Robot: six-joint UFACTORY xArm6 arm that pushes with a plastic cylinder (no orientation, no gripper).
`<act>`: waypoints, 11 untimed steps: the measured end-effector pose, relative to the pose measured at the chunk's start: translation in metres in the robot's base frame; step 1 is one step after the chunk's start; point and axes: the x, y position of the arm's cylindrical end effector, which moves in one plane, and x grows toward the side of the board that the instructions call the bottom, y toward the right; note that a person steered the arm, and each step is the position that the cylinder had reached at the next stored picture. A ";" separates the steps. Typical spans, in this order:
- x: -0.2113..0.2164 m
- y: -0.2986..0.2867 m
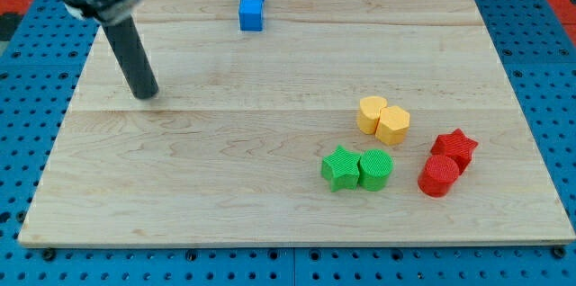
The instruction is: Push the triangle to the top center of the board
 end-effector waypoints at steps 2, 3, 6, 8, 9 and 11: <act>-0.125 -0.016; -0.176 -0.007; -0.203 0.053; -0.202 0.153; -0.190 0.191; -0.202 0.205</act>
